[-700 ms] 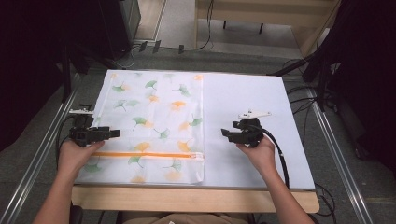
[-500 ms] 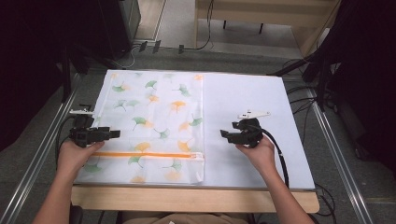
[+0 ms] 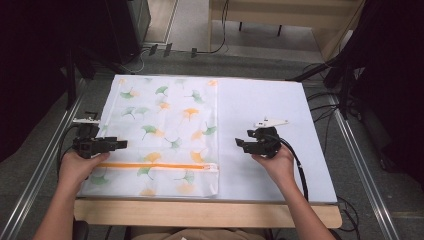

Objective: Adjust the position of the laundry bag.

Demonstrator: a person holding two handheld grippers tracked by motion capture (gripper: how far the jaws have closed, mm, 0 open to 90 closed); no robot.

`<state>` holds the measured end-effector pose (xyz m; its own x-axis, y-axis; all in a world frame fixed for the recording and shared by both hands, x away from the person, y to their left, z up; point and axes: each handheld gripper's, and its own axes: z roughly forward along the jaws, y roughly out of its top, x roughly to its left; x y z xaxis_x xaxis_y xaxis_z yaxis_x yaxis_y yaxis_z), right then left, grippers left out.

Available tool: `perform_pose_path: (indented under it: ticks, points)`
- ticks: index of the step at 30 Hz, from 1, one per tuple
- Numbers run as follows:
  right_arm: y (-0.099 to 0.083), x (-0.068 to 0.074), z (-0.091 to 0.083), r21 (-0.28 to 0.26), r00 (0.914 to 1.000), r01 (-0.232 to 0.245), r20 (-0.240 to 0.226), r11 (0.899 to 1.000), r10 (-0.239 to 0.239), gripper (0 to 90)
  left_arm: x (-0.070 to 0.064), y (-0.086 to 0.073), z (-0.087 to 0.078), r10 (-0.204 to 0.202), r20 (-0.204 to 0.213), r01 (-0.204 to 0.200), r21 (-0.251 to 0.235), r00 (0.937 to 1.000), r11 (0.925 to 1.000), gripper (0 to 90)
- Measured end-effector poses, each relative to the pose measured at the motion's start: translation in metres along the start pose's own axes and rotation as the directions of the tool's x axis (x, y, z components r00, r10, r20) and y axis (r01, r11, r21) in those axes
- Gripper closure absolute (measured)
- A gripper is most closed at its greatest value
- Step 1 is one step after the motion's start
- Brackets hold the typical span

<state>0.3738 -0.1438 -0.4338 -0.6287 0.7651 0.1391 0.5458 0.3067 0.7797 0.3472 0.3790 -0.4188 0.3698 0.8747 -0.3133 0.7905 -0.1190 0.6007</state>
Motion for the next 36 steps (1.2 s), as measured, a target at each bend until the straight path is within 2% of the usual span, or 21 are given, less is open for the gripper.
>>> perform_pose_path:
  ticks: [3, 8, 16, 21, 27, 33, 35, 36]
  points:
    - [0.0008, -0.0016, -0.0015, -0.008, 0.9999, -0.011, -0.01, 1.0, 0.011, 44.5, 0.0001, 0.0016, -0.001, -0.028, 0.007, 0.028, 0.015, 0.9996, 0.9995, 39.8]
    - [0.0003, -0.0025, 0.0, 0.009, 0.9995, -0.026, -0.017, 1.0, 0.026, 44.8, -0.0037, 0.0027, -0.0009, -0.01, 0.021, 0.01, 0.014, 0.9997, 0.9999, 39.8]
    - [-0.0001, -0.0029, 0.0009, 0.018, 0.9995, -0.025, -0.02, 1.0, 0.025, 45.1, -0.0031, 0.0022, -0.0003, 0.005, 0.011, -0.006, 0.014, 0.9999, 0.9999, 36.0]
    - [0.0002, -0.0034, 0.0002, 0.013, 0.9995, -0.021, -0.023, 1.0, 0.022, 46.0, -0.0028, 0.0022, 0.0005, 0.008, 0.003, -0.008, 0.008, 1.0, 0.9999, 35.8]
    - [-0.0003, -0.004, 0.0017, 0.032, 0.9995, -0.022, -0.021, 0.999, 0.023, 44.4, -0.0041, 0.0018, 0.0013, 0.021, -0.004, -0.021, 0.007, 0.9998, 0.9998, 35.9]
    - [-0.0003, -0.0043, 0.0018, 0.032, 0.9995, -0.023, -0.02, 0.999, 0.024, 44.5, -0.0047, 0.0015, 0.0013, 0.022, 0.001, -0.022, 0.016, 0.9998, 0.9996, 38.3]
    - [-0.0003, -0.0042, 0.0016, 0.035, 0.9994, -0.028, -0.019, 0.999, 0.029, 44.7, -0.005, 0.0012, 0.0009, 0.024, -0.001, -0.024, 0.011, 0.9997, 0.9997, 40.2]
    - [-0.0004, -0.0042, 0.0016, 0.035, 0.9995, -0.026, -0.019, 0.999, 0.027, 44.7, -0.0055, 0.0006, 0.0, 0.028, 0.004, -0.028, -0.007, 0.9996, 0.9996, 41.4]
